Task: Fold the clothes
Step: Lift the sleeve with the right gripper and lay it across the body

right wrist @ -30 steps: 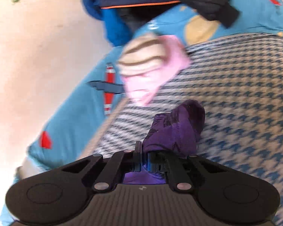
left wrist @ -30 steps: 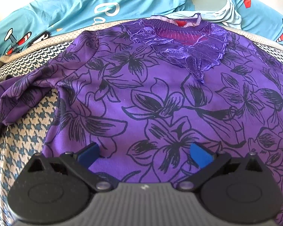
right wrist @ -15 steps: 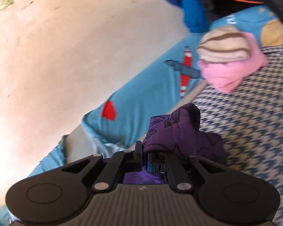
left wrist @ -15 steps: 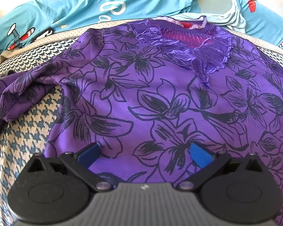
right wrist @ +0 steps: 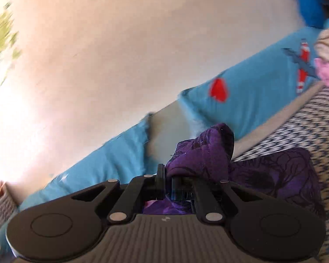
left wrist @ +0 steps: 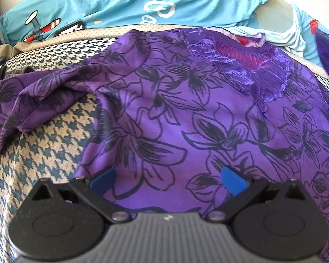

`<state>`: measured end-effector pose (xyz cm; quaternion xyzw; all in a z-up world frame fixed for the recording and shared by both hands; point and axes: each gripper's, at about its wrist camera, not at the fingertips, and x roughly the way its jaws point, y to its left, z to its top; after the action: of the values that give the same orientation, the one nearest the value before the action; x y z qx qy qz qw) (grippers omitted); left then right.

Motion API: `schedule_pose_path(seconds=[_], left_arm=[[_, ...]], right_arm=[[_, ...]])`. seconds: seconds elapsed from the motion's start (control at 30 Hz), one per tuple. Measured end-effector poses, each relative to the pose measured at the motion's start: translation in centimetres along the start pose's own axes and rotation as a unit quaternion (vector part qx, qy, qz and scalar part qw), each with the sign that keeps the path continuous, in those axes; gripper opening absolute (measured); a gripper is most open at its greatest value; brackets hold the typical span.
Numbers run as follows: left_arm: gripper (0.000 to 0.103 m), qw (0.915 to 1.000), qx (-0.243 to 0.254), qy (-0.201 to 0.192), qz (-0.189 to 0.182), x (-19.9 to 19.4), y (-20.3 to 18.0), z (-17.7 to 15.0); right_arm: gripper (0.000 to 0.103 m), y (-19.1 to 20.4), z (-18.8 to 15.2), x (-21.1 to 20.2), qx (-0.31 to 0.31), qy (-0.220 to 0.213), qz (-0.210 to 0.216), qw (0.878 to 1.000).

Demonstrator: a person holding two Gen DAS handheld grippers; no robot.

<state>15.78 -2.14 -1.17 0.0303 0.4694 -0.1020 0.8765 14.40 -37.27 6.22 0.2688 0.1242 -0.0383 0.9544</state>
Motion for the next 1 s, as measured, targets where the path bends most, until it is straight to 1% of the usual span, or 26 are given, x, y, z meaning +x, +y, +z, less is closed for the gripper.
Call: schedule_pose_path(seconds=[0.1, 0.23, 0.47, 0.6, 0.7, 0.8, 0.87, 0.9, 1.0], left_arm=[[0.103, 1.0, -0.005, -0.002, 0.004, 0.0, 0.5, 0.0], [0.103, 0.9998, -0.015, -0.007, 0.005, -0.2, 1.3, 0.2], [0.103, 0.9985, -0.044, -0.027, 0.02, -0.7, 3.1, 0.5], [0.103, 0.9966, -0.06, -0.035, 0.044, -0.7, 4.0, 0.7], [0.103, 0.9951, -0.073, -0.04, 0.053, -0.9, 4.7, 0.8], [0.103, 0.9934, -0.081, -0.049, 0.064, -1.1, 5.2, 0.8], [0.103, 0.9926, -0.086, -0.052, 0.067, -1.0, 5.4, 0.9], [0.103, 0.9922, -0.088, -0.053, 0.069, -1.1, 5.4, 1.0], [0.103, 0.9914, -0.093, -0.059, 0.071, -1.2, 5.3, 1.1]], right_arm=[[0.007, 2.7, -1.7, 1.1, -0.048, 0.02, 0.027, 0.998], [0.007, 5.9, -4.2, 2.7, -0.105, 0.048, 0.055, 0.992], [0.007, 9.8, -8.0, 4.0, -0.163, 0.085, 0.093, 0.979], [0.007, 11.2, -9.8, 4.8, -0.189, 0.102, 0.108, 0.971], [0.007, 12.0, -11.1, 5.1, -0.2, 0.123, 0.117, 0.965], [0.007, 12.5, -11.9, 5.1, -0.206, 0.136, 0.136, 0.959], [0.009, 12.9, -12.3, 5.2, -0.215, 0.149, 0.153, 0.953], [0.01, 13.0, -12.5, 5.3, -0.217, 0.158, 0.155, 0.951], [0.016, 13.1, -12.8, 5.4, -0.216, 0.184, 0.159, 0.946]])
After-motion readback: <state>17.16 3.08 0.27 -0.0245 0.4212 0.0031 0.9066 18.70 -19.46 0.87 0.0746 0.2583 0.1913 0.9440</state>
